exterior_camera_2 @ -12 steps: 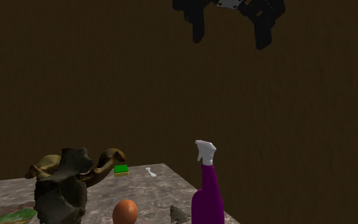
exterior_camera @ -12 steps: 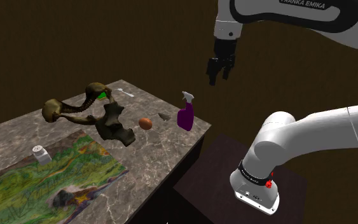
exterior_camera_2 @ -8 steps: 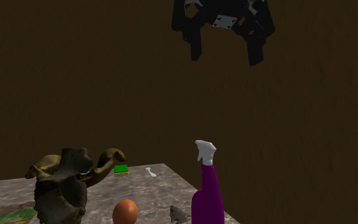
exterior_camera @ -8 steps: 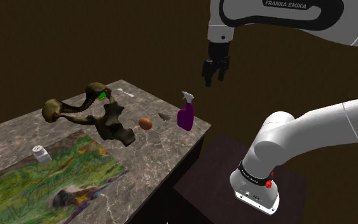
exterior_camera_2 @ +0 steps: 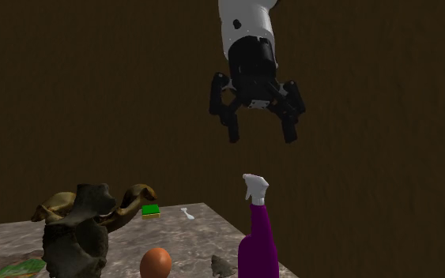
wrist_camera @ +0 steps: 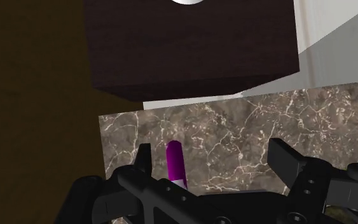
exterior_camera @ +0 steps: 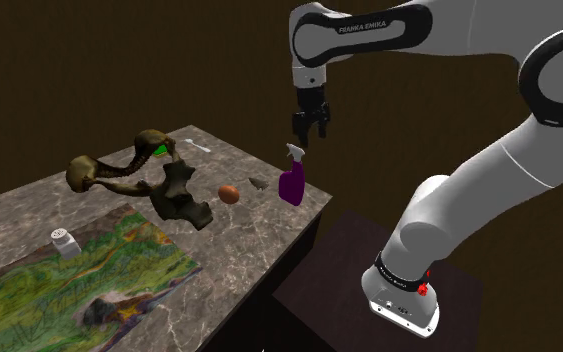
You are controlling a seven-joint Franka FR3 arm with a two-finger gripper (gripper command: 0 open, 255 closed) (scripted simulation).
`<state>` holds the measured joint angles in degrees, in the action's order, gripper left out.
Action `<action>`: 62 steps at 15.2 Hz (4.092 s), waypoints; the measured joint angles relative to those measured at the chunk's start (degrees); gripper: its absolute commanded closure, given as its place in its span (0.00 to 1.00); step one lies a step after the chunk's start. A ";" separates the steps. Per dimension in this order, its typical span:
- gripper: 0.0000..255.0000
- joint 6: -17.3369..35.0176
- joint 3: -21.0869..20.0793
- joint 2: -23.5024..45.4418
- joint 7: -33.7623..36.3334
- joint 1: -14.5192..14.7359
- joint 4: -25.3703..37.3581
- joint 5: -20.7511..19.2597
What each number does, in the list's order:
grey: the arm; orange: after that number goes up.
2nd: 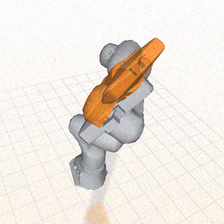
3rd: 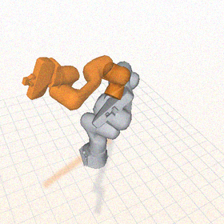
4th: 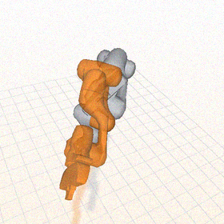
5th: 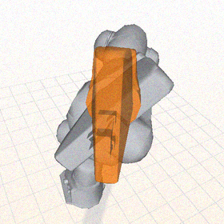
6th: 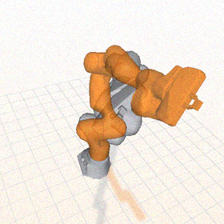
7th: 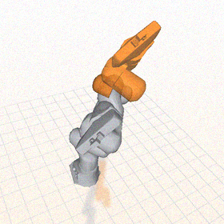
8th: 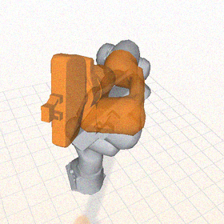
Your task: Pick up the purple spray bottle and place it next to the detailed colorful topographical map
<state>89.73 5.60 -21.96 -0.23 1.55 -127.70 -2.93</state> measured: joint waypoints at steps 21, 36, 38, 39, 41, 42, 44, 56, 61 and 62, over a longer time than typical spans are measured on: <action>0.00 7.81 1.36 37.47 -7.88 -0.36 14.24 0.08; 1.00 8.93 1.40 37.36 -7.89 -0.40 13.05 0.01; 1.00 8.94 1.40 37.36 -7.89 -0.40 13.05 0.01; 1.00 8.94 1.40 37.36 -7.89 -0.40 13.05 0.02; 1.00 8.26 1.42 36.82 -7.92 -0.40 13.17 -0.05; 1.00 7.69 1.46 36.47 -7.97 -0.41 13.41 -0.10; 1.00 6.27 1.42 35.66 -7.90 -0.31 14.03 -0.12; 1.00 -2.12 1.52 31.83 -8.19 -0.19 18.62 -0.52; 1.00 -5.55 1.47 30.38 -8.19 -0.06 20.60 -0.62; 1.00 -6.23 1.46 30.26 -8.19 -0.04 21.16 -0.63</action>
<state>83.49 7.05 8.30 -8.43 1.51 -106.54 -3.56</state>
